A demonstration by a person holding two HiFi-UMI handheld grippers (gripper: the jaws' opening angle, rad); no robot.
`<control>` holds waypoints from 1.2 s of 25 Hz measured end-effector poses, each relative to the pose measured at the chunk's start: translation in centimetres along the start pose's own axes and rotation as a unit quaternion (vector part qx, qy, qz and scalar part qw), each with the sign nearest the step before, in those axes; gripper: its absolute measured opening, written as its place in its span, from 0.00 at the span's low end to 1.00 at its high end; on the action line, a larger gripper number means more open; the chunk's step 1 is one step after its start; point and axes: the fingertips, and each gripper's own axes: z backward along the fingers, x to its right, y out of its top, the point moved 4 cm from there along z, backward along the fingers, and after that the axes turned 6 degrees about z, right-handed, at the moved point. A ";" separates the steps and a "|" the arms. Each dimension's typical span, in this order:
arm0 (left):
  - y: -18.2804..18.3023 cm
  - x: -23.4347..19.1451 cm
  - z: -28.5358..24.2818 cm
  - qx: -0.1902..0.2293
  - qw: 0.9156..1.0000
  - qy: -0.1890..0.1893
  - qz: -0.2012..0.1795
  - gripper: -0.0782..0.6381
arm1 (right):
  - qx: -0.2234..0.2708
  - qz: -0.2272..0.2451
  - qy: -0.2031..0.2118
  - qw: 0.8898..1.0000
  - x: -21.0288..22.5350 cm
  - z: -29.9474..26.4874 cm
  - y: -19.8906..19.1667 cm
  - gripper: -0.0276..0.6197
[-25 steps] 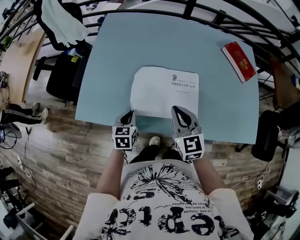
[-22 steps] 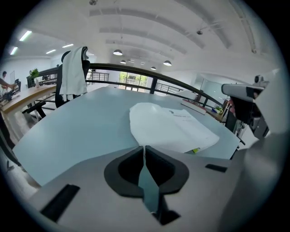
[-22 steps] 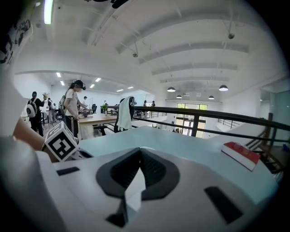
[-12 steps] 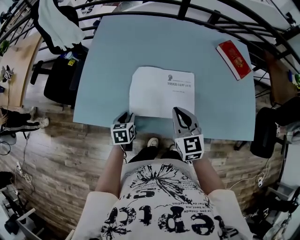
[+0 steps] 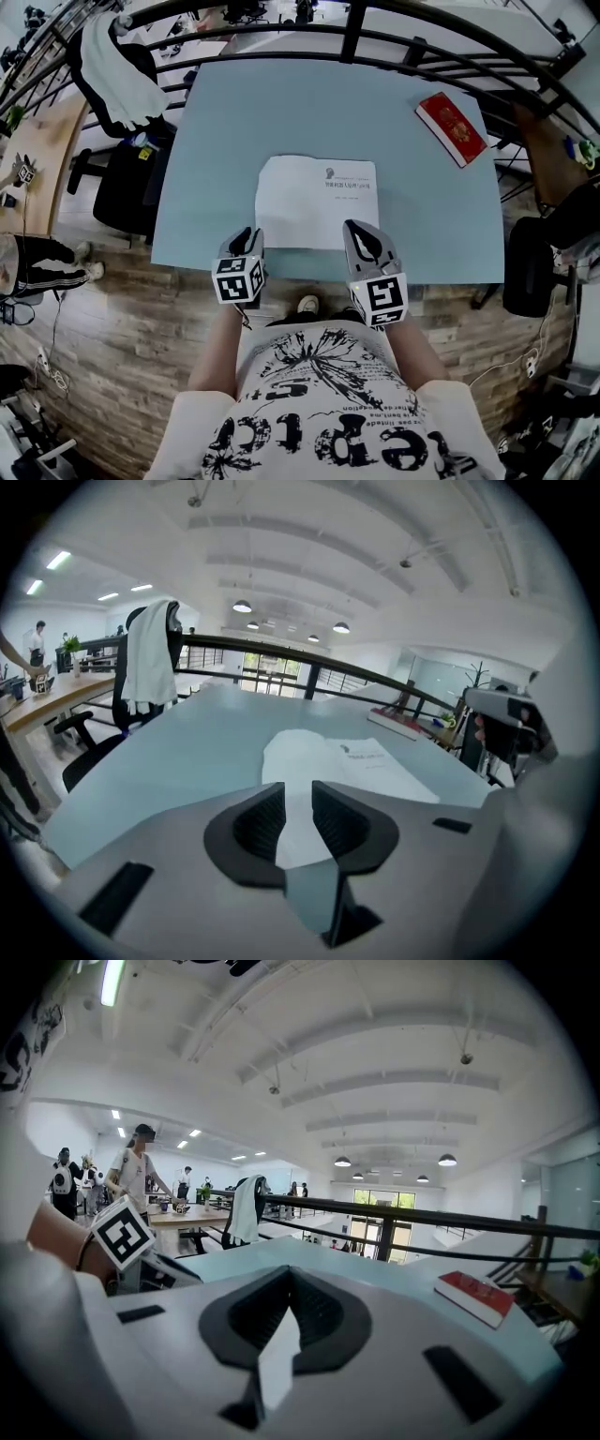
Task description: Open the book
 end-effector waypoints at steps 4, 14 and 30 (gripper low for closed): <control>5.1 3.2 1.9 0.072 0.996 -0.036 -0.035 0.18 | 0.026 -0.002 -0.007 1.000 0.9 1.2 1.3 0.06; 13.4 11.8 7.3 0.214 0.957 -0.140 -0.141 0.14 | 0.091 -0.001 -0.058 0.994 4.0 3.5 4.8 0.06; 14.9 14.7 7.4 0.250 0.933 -0.197 -0.168 0.14 | 0.096 0.010 -0.096 0.991 7.1 3.6 5.4 0.06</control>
